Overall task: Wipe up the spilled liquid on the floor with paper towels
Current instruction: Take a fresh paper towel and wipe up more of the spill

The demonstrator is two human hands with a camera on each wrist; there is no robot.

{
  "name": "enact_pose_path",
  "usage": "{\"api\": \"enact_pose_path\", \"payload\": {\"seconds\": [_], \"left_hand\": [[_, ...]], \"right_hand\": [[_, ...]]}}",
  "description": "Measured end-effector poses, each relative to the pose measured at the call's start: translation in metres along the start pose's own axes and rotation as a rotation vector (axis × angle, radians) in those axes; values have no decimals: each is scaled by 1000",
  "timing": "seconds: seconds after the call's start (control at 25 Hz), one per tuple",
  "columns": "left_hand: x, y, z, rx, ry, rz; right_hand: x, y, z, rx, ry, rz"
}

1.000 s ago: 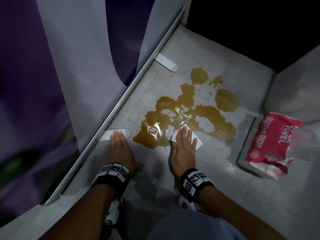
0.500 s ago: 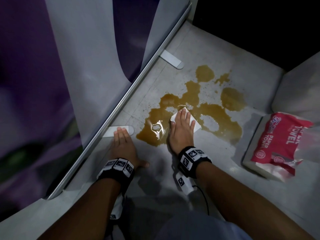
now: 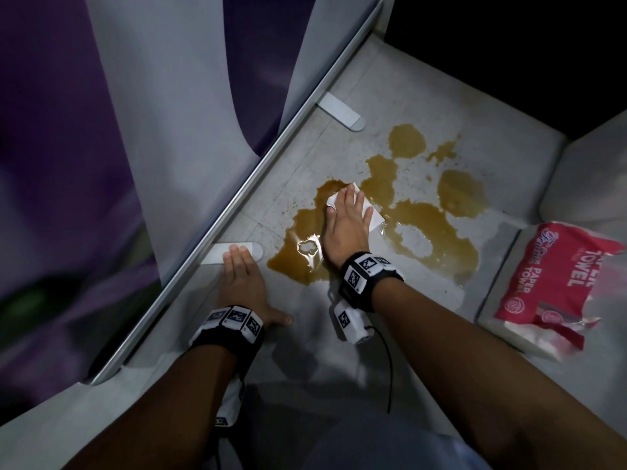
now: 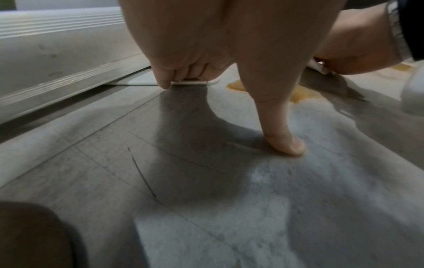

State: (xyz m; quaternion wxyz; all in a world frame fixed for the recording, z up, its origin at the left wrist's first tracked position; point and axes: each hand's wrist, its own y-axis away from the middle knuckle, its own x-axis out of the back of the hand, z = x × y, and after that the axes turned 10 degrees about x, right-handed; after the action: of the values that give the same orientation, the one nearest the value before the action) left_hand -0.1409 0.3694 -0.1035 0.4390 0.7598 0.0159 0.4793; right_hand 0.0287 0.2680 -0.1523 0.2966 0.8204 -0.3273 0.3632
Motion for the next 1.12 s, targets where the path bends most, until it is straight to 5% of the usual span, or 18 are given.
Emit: {"api": "enact_pose_path", "payload": {"seconds": [0.84, 1.12], "left_hand": [[-1, 2, 2, 7, 59, 10], [2, 4, 2, 8, 57, -5]], "right_hand": [[1, -51, -26, 79, 11, -76], [3, -45, -25, 218, -1, -178]]}}
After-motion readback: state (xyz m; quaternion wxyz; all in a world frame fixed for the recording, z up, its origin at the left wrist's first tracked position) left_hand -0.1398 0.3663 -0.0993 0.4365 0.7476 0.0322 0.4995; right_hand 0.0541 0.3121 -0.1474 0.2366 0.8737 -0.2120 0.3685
